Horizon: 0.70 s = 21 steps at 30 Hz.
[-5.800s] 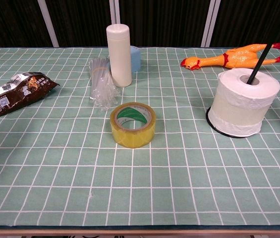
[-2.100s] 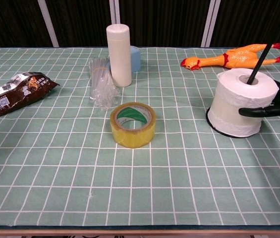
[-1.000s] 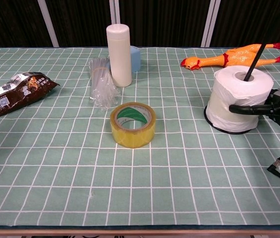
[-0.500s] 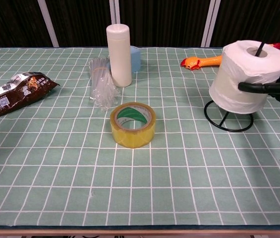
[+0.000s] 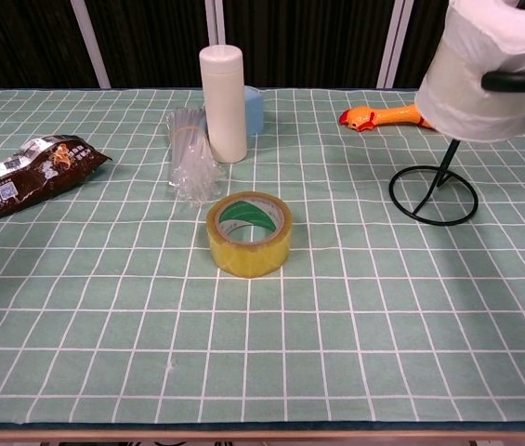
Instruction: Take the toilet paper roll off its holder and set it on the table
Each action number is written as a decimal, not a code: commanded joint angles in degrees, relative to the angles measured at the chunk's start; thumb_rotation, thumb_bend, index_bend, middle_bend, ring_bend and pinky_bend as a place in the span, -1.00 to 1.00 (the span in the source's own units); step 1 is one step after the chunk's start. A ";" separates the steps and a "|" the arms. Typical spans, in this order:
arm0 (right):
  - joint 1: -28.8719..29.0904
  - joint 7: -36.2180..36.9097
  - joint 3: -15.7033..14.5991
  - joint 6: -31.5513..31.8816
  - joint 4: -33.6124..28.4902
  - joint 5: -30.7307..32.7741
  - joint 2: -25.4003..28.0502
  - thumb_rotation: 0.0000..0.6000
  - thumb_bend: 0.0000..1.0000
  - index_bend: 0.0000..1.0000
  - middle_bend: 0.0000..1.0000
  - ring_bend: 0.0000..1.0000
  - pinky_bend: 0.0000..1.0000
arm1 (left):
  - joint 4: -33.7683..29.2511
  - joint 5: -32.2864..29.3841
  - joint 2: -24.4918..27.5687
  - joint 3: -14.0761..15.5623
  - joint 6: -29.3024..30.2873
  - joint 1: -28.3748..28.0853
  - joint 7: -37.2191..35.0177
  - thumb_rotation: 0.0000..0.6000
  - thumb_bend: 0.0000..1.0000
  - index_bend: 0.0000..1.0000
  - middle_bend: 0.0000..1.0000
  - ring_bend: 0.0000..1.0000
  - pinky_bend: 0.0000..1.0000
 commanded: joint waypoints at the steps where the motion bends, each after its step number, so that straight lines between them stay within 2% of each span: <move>1: 0.31 -1.74 2.51 -0.42 -3.54 1.94 3.63 1.00 -0.95 -0.21 -0.43 -0.82 -1.00 | -0.02 -0.02 -0.02 -0.01 -0.05 -0.03 0.02 1.00 -0.92 -0.72 -0.88 -1.00 -1.00; 12: 1.11 -5.27 10.37 0.03 -11.35 8.96 14.65 1.00 -0.95 -0.21 -0.43 -0.82 -1.00 | -0.04 -0.03 -0.18 0.02 -0.34 -0.17 0.33 1.00 -0.92 -0.72 -0.88 -1.00 -1.00; 21: 0.65 -7.25 14.56 0.31 -12.54 13.37 22.77 1.00 -0.95 -0.21 -0.43 -0.82 -1.00 | -0.19 0.05 -0.33 0.18 -0.58 -0.23 0.76 1.00 -0.92 -0.72 -0.88 -1.00 -1.00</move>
